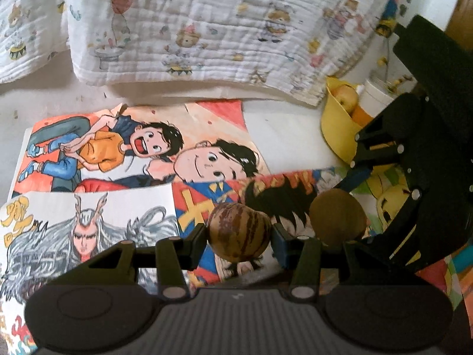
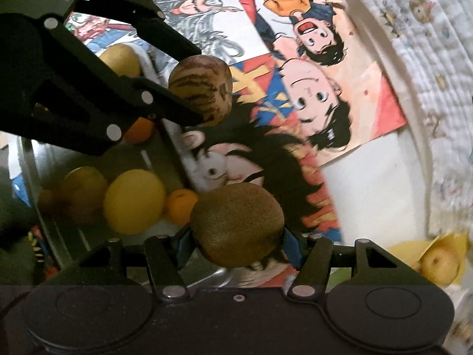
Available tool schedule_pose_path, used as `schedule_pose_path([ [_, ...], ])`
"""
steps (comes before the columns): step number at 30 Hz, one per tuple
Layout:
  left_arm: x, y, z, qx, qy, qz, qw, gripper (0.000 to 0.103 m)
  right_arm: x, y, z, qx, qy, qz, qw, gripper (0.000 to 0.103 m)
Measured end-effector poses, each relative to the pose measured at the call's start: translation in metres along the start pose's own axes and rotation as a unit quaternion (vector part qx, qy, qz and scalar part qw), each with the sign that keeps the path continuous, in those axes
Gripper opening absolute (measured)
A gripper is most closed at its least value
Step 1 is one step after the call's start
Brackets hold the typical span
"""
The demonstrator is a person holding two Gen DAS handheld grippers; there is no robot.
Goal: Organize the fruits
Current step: 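Carry the striped fruit with the left tool while the right tool carries the brown fruit over the tray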
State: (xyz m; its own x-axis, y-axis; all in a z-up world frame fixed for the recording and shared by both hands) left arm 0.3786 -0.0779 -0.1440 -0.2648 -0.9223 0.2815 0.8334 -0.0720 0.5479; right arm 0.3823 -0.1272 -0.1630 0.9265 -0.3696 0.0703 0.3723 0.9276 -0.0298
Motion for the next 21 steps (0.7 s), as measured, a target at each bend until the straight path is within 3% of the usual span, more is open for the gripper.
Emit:
schedule_pose_path([
  [10,0.018,-0.024,0.011,-0.014,-0.016,-0.023,0.9995,0.051,-0.037,-0.029,-0.006,0.006,0.013,-0.053,0.998,0.063],
  [21,0.029,-0.041,0.020,-0.022,-0.027,-0.017,0.9992,0.051,-0.055,-0.051,-0.007,0.030,0.013,-0.105,0.994,0.063],
])
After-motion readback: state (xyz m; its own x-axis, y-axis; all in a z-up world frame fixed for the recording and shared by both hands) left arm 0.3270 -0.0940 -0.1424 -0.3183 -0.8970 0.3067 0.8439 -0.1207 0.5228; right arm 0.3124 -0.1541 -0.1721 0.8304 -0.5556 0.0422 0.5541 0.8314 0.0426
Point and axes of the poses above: each gripper's, at about its wrist camera, not at the fingertips, and z roughly against the way its jaws point, x to its right, y to its top, the point moved 8 cm from there along -z, roughly the way its jaws point, and after that the axes turned 3 degrees about z, right-handed, at the moved point
